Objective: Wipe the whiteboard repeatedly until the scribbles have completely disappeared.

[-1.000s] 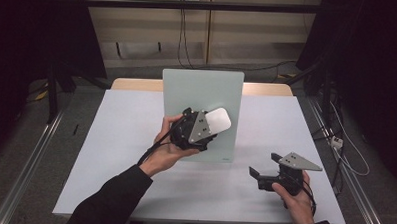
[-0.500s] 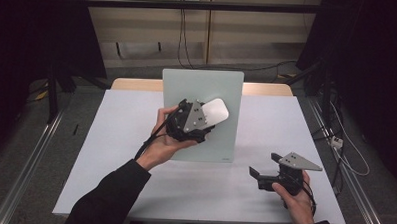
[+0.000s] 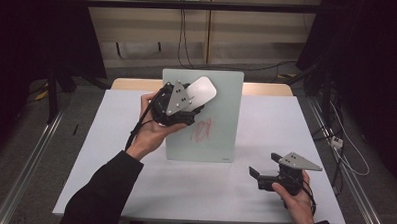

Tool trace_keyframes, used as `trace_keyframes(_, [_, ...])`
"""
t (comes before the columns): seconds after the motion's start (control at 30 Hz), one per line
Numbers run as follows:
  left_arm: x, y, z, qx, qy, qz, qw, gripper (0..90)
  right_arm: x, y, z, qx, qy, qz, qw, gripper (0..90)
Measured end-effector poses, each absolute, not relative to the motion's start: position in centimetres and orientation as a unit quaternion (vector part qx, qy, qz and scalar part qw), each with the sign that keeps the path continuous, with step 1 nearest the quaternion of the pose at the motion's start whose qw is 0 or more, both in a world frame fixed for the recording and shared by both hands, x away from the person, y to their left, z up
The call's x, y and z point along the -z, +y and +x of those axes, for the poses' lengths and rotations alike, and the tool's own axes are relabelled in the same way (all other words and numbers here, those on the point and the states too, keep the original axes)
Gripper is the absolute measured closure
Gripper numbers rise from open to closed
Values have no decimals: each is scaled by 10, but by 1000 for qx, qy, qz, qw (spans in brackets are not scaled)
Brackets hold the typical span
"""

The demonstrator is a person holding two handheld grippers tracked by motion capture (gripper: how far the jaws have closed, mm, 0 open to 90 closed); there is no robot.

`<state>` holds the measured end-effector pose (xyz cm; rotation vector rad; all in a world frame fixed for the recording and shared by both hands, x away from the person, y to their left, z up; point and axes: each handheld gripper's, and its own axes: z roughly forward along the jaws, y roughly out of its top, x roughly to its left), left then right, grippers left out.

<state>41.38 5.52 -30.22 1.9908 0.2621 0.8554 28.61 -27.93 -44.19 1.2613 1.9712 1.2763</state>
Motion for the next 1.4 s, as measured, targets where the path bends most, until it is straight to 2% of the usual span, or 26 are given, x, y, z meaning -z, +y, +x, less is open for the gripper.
trace_keyframes(0.4, [342,43,400,-324,80,837,434,297,442,-279,286,-465,718,460,237,46])
trace_keyframes(0.83, [357,32,391,-299,71,857,413,301,442,-279,286,-465,718,460,236,46])
trace_keyframes(1.17, [336,41,400,-328,90,839,424,302,442,-279,286,-465,718,460,236,46])
trace_keyframes(1.4, [353,30,391,-341,61,851,394,300,442,-279,286,-465,718,460,236,46])
